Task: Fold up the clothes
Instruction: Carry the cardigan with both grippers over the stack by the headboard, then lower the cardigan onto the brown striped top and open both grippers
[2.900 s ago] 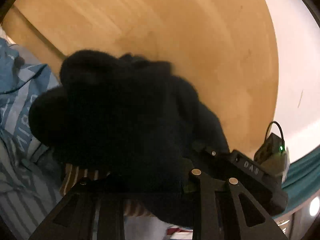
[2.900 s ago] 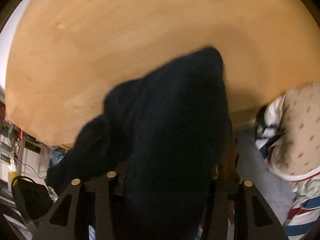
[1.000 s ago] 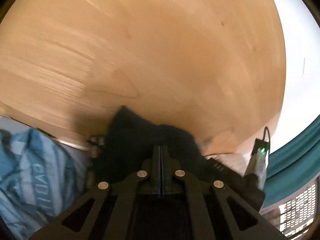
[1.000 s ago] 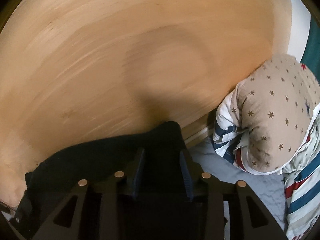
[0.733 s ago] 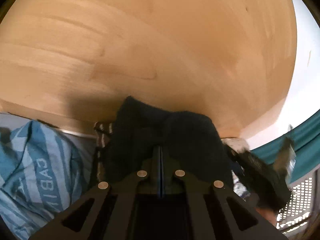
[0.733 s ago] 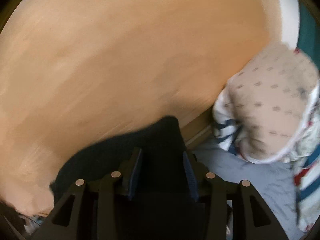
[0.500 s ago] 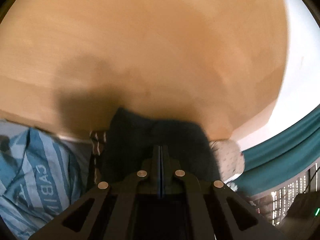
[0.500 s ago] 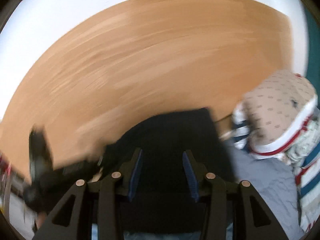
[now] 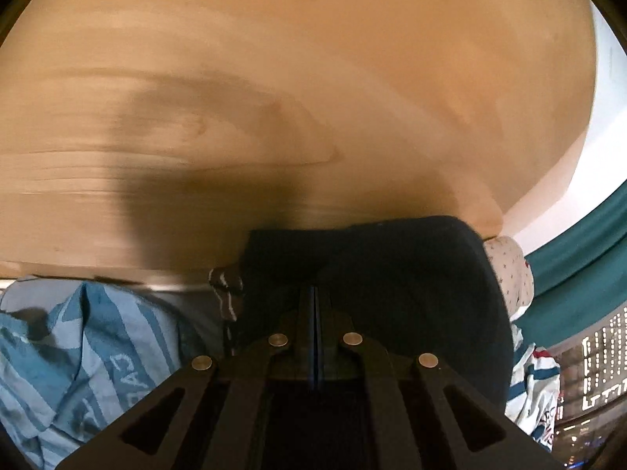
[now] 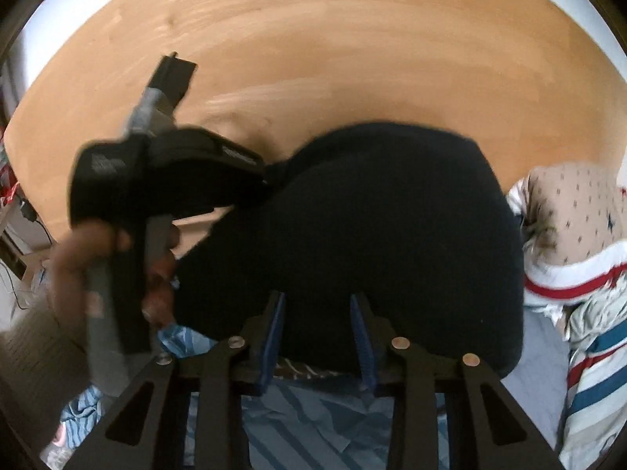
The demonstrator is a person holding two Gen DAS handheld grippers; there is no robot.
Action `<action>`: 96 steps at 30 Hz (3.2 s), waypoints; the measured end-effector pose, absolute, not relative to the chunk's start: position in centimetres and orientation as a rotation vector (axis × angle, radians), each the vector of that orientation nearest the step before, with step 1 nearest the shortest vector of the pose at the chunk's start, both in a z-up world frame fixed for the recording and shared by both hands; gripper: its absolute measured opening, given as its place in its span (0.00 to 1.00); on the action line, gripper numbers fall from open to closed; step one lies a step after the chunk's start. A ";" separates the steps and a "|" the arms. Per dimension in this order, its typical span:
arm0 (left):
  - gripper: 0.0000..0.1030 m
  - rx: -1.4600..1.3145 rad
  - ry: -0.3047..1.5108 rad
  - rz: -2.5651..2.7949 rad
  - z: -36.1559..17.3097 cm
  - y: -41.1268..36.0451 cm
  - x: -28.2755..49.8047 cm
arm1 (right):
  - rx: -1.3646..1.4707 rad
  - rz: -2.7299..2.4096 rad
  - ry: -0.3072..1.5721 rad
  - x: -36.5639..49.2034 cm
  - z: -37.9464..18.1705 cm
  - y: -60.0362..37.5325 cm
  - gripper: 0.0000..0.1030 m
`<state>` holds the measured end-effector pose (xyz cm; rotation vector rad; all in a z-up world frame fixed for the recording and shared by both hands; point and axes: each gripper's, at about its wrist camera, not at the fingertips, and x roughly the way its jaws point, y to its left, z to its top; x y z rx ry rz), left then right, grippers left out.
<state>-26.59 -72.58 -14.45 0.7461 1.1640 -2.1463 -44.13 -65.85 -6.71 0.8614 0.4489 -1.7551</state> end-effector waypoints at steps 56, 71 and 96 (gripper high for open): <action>0.40 0.715 1.136 -2.027 -13.3 -71.9 -26.8 | 1.118 -1.918 0.006 -61.2 -10.2 -72.1 0.33; 0.04 0.739 1.054 -1.948 -12.6 -74.0 -26.6 | 1.115 -2.080 0.251 -60.0 -9.7 -72.3 0.33; 0.13 0.671 1.282 -2.025 -13.5 -67.5 -16.9 | 1.014 -2.085 0.195 -50.9 -9.2 -61.3 0.45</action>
